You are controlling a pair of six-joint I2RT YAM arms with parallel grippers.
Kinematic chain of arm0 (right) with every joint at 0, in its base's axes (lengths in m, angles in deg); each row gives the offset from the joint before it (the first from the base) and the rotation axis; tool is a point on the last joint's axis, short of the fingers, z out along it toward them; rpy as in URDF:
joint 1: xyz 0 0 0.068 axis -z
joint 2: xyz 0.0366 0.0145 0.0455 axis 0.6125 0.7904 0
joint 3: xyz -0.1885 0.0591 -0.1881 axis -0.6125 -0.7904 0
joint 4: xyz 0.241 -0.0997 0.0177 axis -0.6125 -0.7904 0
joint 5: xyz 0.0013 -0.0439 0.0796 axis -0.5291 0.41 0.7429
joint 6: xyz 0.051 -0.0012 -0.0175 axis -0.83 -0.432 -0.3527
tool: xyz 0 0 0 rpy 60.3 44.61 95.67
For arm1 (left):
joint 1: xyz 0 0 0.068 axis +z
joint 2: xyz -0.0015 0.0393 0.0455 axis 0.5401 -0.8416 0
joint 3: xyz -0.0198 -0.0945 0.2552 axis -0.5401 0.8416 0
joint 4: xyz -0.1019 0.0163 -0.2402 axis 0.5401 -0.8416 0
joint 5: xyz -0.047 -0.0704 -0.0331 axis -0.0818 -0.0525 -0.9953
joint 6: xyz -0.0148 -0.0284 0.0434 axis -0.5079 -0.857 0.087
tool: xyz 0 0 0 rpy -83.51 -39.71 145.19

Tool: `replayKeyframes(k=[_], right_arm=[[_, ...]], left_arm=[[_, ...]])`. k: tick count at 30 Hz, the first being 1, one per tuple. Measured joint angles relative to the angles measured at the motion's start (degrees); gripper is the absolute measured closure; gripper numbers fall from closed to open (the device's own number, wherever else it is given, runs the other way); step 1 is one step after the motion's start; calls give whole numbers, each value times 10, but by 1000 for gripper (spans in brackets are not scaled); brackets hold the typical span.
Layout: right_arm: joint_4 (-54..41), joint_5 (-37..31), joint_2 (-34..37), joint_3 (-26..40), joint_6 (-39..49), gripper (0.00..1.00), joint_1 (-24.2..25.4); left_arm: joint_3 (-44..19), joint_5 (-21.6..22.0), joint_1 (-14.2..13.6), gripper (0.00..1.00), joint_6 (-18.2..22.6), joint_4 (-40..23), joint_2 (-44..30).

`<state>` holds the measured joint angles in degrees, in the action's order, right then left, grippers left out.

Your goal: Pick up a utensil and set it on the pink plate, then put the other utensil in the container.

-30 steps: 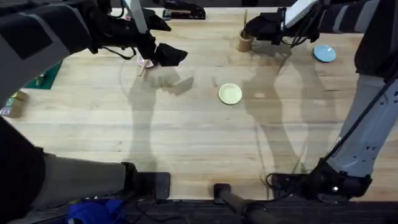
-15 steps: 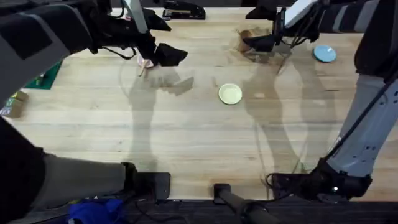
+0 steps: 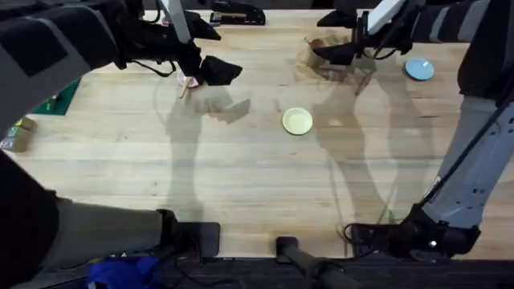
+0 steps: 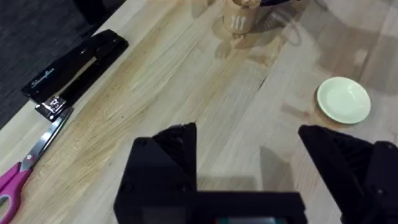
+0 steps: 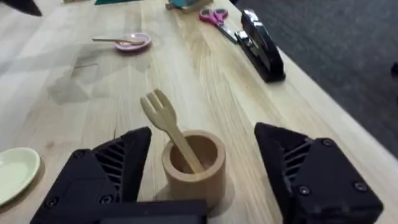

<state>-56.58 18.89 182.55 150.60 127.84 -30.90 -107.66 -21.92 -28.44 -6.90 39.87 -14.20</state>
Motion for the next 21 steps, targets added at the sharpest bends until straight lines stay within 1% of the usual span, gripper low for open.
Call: replayKeyframes(k=[4, 9, 14, 21], right_arm=[[-24, -26, -10, 0, -23, 4, 0], [-79, -69, -72, 0, -33, 3, 1], [-181, -126, -149, 0, -22, 3, 2], [-331, -215, -231, 1, 14, 3, 2]], left_arm=[[0, 0, 0, 7, 0, 0, 0], [0, 0, 0, 6, 0, 0, 0], [0, 0, 0, 6, 0, 0, 0], [0, 0, 0, 6, 0, 0, 0]])
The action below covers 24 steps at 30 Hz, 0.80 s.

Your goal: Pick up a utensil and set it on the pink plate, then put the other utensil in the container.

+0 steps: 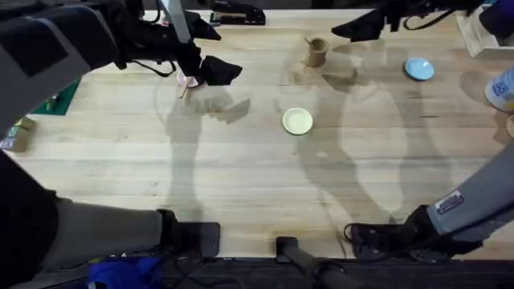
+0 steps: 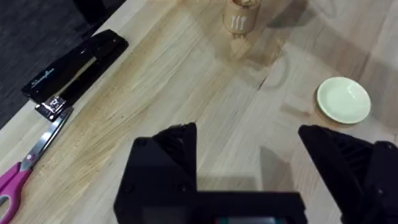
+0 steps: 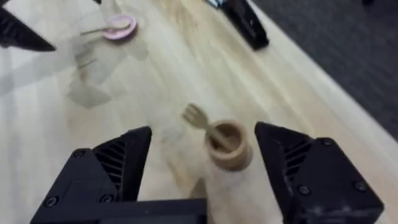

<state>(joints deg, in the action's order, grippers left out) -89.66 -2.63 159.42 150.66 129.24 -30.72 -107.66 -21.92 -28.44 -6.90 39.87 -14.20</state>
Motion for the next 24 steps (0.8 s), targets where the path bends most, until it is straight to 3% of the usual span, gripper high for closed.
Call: replayKeyframes(k=[5, 10, 20, 24], right_arm=[[-96, -28, -42, 0, 15, 4, 0], [-128, -70, -88, 0, 30, 4, 0], [-170, -164, -271, -2, 40, 5, -7], [-167, -175, -351, -47, 41, 5, -9]], left_arm=[[0, 0, 0, 6, 0, 0, 0], [0, 0, 0, 6, 0, 0, 0], [0, 0, 0, 6, 0, -18, 0], [0, 0, 0, 6, 0, -27, 0]])
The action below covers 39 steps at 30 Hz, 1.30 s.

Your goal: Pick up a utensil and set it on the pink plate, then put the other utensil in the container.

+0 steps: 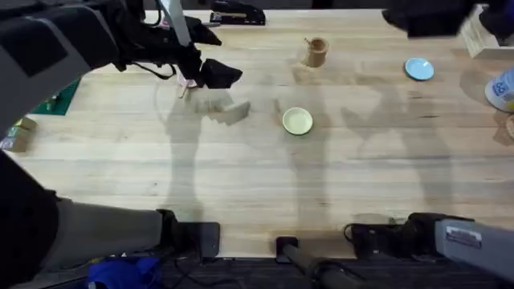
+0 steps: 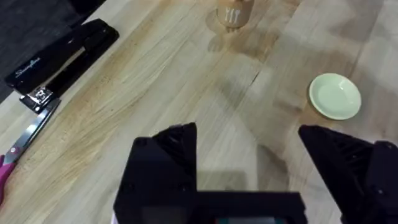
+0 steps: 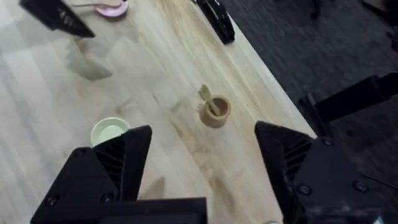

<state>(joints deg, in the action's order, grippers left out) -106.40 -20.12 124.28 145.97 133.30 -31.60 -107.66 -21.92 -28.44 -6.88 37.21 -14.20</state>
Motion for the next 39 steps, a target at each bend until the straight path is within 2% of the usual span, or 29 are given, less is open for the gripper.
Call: replayKeyframes(k=[6, 7, 11, 16, 19, 28, 39], right_arm=[[22, -34, -156, -152, -3, 5, 0], [36, -55, -230, -219, -30, 4, 1], [80, -72, -309, -272, -108, 4, 37], [84, -88, -380, -330, -183, 4, 101], [83, -86, -400, -362, -208, 4, 121], [54, -36, -403, -424, -245, 4, 124], [49, -38, -449, -430, -247, 3, 124]], left_arm=[[0, 0, 0, 6, 0, 0, 0], [0, 0, 0, 6, 0, 0, 0], [0, 0, 0, 6, 0, 0, 0], [0, 0, 0, 6, 0, -1, 0], [0, 0, 0, 6, 0, -1, 0], [0, 0, 0, 6, 0, -9, 0], [0, 0, 0, 6, 0, -10, 0]])
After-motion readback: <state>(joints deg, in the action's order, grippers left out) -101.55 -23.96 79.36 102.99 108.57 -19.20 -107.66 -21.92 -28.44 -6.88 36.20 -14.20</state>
